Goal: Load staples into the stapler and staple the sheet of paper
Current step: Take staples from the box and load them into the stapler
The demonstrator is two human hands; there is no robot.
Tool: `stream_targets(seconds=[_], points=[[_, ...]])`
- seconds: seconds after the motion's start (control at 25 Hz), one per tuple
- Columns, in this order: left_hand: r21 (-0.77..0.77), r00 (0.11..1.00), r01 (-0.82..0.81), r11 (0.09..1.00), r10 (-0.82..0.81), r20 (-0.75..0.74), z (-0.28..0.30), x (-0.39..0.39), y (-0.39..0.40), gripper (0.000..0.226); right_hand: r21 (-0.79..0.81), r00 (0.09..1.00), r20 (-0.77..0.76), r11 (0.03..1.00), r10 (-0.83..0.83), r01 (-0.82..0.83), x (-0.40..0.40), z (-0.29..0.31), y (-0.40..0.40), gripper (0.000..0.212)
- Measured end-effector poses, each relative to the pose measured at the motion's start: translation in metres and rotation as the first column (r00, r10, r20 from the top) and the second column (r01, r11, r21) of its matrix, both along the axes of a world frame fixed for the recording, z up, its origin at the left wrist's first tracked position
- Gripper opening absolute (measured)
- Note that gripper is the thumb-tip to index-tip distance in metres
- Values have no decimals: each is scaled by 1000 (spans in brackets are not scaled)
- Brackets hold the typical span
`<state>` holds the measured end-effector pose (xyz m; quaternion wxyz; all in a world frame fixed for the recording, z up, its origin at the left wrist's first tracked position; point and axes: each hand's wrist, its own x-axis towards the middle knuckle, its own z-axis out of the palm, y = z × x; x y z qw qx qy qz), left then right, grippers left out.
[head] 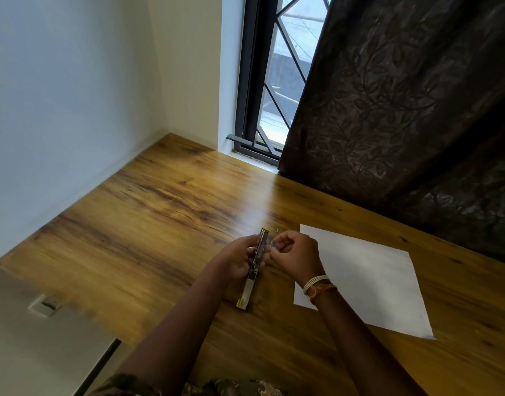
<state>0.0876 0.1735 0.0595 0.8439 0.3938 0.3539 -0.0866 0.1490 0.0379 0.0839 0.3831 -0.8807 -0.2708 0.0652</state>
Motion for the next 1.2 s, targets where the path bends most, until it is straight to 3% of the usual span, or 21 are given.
stream_targets(seconds=[0.48, 0.96, 1.2], points=[[-148, 999, -42, 988, 46, 27, 2, 0, -6, 29, 24, 998, 32, 998, 50, -51, -3, -7, 4, 16], [-153, 997, -66, 986, 71, 30, 4, -3, -7, 25, -44, 999, -1, 998, 54, -54, -3, -1, 5, 10], [-121, 998, -62, 991, 65, 17, 3, -2, -12, 25, -141, 999, -41, 990, -21, 15, -2, 5, 11, 7]])
